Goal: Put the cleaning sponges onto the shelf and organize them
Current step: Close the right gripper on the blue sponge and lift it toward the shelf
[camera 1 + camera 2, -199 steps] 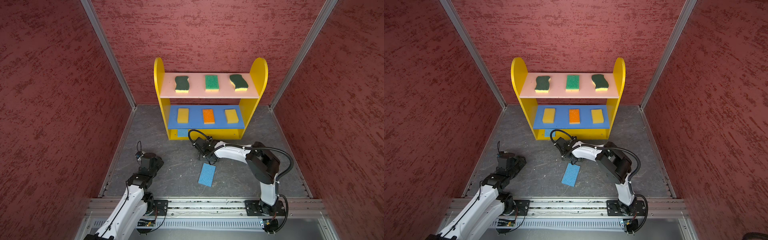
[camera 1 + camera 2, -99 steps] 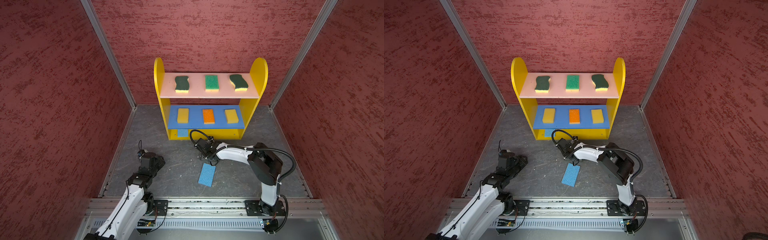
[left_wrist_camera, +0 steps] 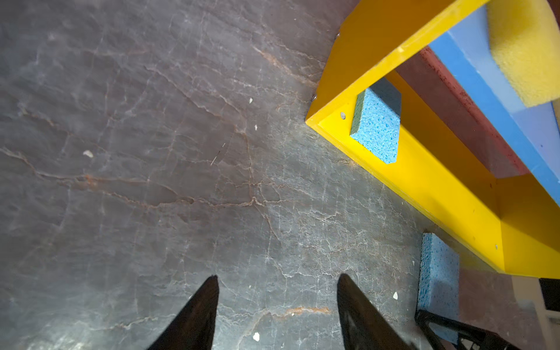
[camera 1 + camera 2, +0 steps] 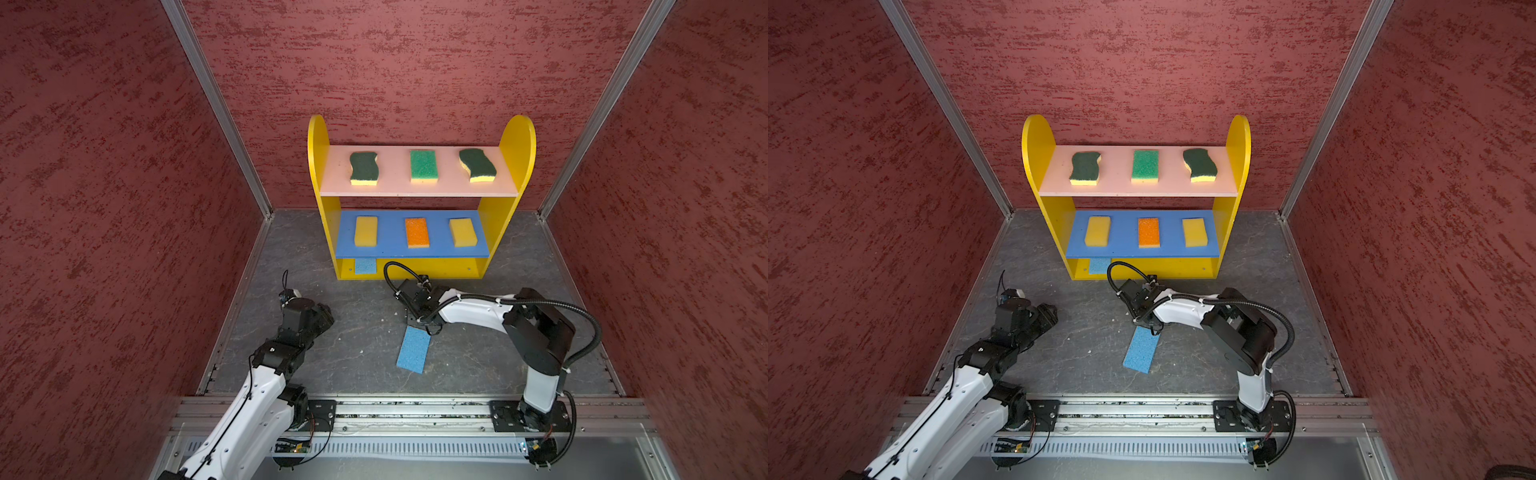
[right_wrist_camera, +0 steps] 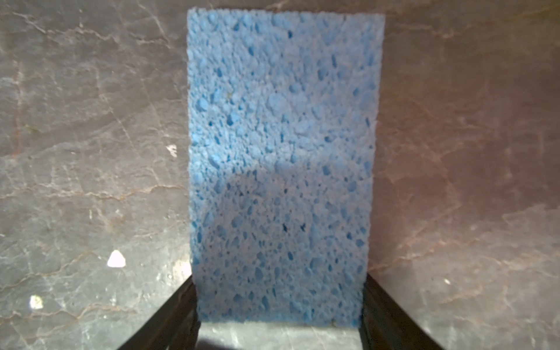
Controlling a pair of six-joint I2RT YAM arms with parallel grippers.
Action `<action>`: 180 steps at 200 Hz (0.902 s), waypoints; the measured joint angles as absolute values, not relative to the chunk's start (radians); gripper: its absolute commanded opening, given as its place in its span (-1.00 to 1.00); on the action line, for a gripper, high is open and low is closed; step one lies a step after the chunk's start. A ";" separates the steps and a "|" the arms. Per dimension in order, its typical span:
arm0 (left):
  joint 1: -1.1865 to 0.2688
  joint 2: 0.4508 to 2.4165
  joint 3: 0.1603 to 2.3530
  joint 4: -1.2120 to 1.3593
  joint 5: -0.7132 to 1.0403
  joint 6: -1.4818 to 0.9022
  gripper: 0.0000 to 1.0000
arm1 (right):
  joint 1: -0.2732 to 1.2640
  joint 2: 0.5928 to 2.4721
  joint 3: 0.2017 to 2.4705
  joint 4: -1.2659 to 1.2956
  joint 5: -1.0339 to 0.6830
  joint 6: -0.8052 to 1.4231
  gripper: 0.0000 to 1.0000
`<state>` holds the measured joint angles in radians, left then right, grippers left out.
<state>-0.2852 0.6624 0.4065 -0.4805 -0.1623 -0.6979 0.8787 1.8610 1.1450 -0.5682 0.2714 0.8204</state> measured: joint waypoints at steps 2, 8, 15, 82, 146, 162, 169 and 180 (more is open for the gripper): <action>-0.291 0.662 0.409 -0.484 -0.167 -0.697 0.27 | 0.879 1.859 1.145 -0.569 0.271 0.818 0.52; -0.307 0.661 0.416 -0.491 -0.182 -0.691 0.27 | 0.879 1.855 1.145 -0.568 0.270 0.813 0.52; -0.327 0.657 0.423 -0.501 -0.198 -0.683 0.27 | 0.879 1.847 1.145 -0.567 0.269 0.808 0.52; -0.410 0.614 0.428 -0.526 -0.283 -0.653 0.27 | 0.878 1.755 1.141 -0.520 0.273 0.712 0.53; -0.411 0.588 0.428 -0.545 -0.319 -0.653 0.28 | 0.877 1.755 1.141 -0.477 0.329 0.639 0.53; -0.411 0.580 0.427 -0.546 -0.324 -0.653 0.28 | 0.873 1.762 1.141 -0.459 0.349 0.631 0.53; -0.411 0.577 0.426 -0.546 -0.326 -0.653 0.28 | 0.870 1.767 1.141 -0.451 0.356 0.628 0.53; -0.411 0.574 0.425 -0.546 -0.331 -0.653 0.29 | 0.864 1.777 1.142 -0.442 0.365 0.623 0.52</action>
<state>-0.4107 0.5739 0.4252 -0.5461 -0.3313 -0.6533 0.8642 1.7767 1.1416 -0.4416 0.3649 0.6231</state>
